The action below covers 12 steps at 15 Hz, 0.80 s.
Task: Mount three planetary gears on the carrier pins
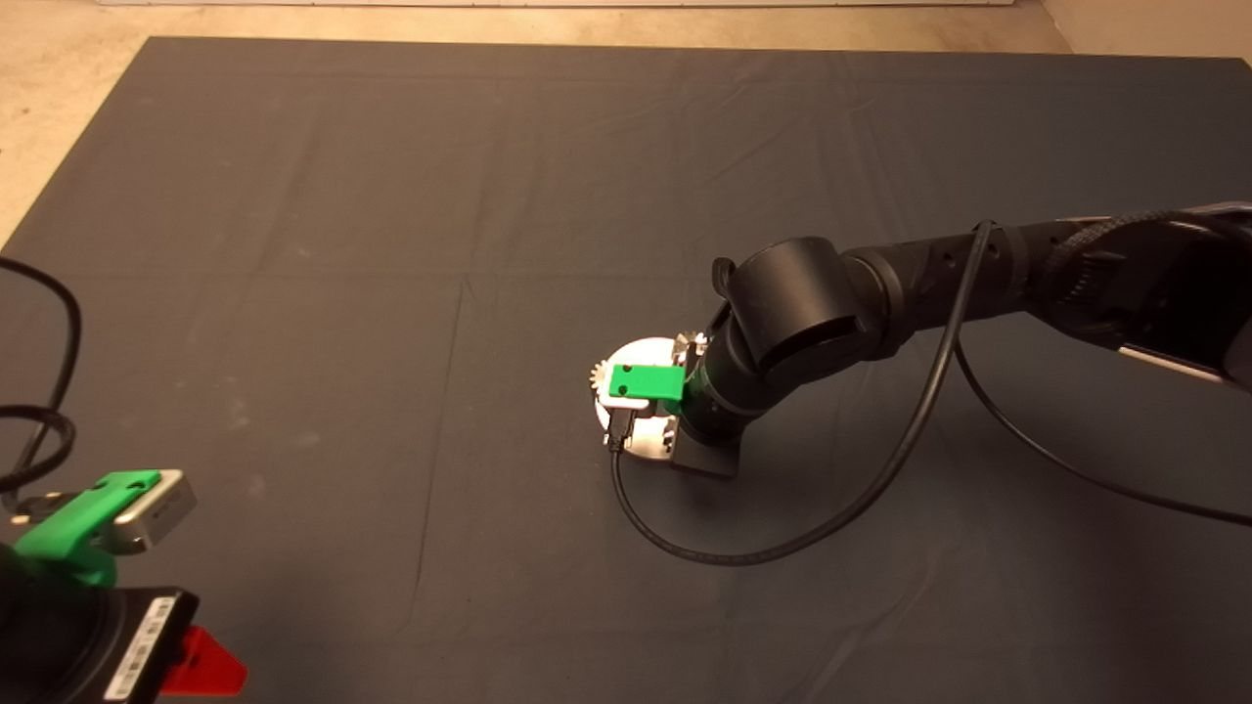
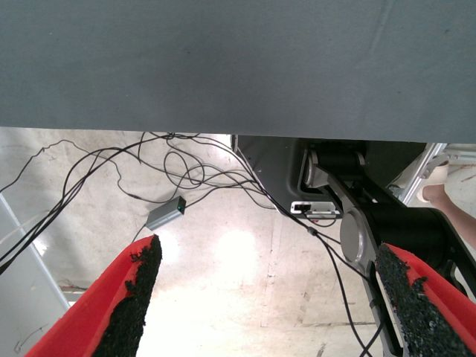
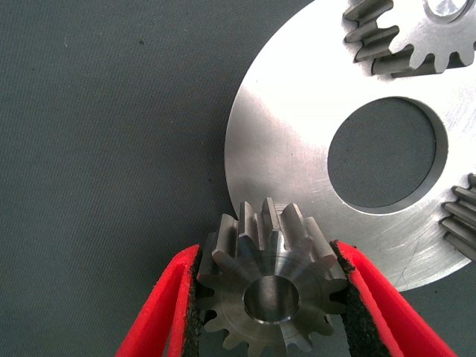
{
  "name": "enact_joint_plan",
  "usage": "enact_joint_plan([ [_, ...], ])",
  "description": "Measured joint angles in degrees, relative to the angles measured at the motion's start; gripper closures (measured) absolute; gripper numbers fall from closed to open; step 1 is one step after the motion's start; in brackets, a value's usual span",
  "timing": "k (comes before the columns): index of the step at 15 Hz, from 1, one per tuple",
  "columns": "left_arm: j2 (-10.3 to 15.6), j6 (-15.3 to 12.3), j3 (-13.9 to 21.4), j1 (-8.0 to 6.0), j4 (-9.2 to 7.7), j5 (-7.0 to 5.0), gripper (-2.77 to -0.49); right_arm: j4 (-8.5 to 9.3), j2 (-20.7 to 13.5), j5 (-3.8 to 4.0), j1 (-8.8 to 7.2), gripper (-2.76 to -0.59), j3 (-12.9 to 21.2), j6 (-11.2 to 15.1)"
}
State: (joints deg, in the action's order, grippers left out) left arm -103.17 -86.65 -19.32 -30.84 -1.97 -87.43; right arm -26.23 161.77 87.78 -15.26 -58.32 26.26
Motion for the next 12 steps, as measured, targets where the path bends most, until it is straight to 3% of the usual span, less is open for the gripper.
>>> enact_joint_plan([
  [12, 0.15, 0.02, 0.0, 0.0, 0.0, 0.02, -2.04, -1.03, -0.02, -0.05, 0.0, -1.06, -0.91, -0.05],
])
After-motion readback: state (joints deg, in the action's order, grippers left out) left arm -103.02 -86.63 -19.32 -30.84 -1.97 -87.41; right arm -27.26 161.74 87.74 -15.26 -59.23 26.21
